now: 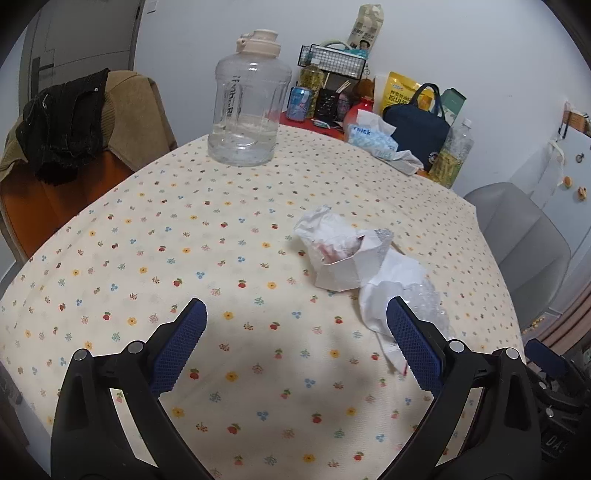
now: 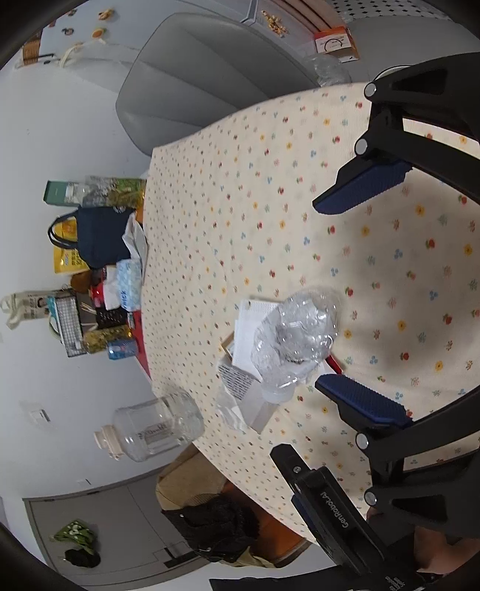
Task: Collect trash
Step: 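Lower the right tool onto the crumpled clear plastic bottle and close on it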
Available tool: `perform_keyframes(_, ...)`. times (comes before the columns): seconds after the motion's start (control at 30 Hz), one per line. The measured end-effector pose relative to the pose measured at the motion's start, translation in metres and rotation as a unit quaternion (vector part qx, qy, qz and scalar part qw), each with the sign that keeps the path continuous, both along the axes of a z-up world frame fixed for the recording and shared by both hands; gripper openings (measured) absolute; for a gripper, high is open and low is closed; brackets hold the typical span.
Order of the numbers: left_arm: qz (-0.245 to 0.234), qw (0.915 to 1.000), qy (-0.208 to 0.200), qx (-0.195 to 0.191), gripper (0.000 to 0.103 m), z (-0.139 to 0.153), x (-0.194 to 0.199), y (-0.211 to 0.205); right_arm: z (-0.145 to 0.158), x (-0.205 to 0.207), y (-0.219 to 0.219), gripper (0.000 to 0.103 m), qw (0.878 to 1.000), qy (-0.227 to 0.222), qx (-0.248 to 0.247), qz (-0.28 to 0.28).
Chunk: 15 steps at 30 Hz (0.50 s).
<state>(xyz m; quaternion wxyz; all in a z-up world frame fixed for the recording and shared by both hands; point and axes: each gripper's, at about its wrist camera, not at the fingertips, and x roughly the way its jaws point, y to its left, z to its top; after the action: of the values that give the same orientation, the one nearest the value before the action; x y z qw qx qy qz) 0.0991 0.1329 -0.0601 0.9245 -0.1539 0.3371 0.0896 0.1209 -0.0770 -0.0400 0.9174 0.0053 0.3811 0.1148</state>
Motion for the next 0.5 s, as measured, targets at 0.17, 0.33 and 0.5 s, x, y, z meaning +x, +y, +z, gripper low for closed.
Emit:
perform_keyframes(0.17, 0.008, 0.9999, 0.013, -0.006, 0.097, -0.011, 0.007, 0.009, -0.012, 0.01, 0.018, 0.077, 1.0, 0.018, -0.01, 0.022)
perform_keyframes(0.33, 0.013, 0.9996, 0.025, -0.003, 0.097, -0.017, 0.011, 0.014, -0.02, 0.02, 0.032, 0.076, 0.999, 0.029, -0.017, 0.034)
perform_keyframes(0.5, 0.016, 0.9994, 0.031, -0.006, 0.097, -0.02, 0.014, 0.018, -0.028, 0.028, 0.042, 0.075, 0.998, 0.037, -0.023, 0.044)
